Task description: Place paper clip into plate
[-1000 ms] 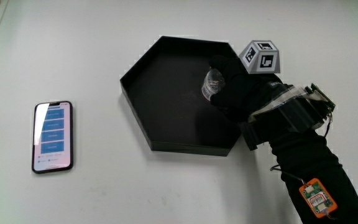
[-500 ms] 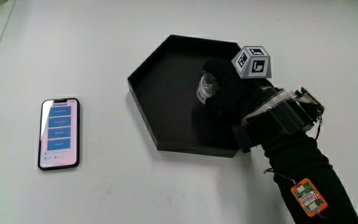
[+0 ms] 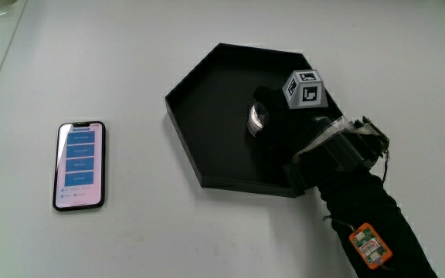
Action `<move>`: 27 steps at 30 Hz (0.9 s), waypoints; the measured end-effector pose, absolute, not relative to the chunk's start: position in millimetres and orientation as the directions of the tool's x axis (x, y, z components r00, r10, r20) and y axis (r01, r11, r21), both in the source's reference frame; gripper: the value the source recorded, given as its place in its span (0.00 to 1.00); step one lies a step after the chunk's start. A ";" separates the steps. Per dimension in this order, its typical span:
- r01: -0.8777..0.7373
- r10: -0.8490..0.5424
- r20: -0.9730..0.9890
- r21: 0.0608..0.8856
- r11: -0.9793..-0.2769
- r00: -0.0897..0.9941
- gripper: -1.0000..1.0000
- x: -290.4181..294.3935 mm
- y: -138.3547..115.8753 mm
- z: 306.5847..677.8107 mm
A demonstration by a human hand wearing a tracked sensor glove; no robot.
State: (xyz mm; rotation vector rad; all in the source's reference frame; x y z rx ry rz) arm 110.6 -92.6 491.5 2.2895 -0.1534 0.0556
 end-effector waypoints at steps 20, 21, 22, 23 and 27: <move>-0.152 -0.059 0.147 0.783 -0.603 0.987 0.00 124.7 -88.8 483.7; -0.162 -0.058 0.161 0.773 -0.613 0.985 0.00 125.5 -87.5 479.5; -0.150 -0.048 0.154 0.773 -0.616 0.987 0.00 128.2 -86.8 480.8; -0.167 -0.038 0.183 0.766 -0.621 0.982 0.00 130.4 -85.3 479.6; -0.172 -0.003 0.227 0.731 -0.660 0.974 0.00 139.7 -79.0 475.7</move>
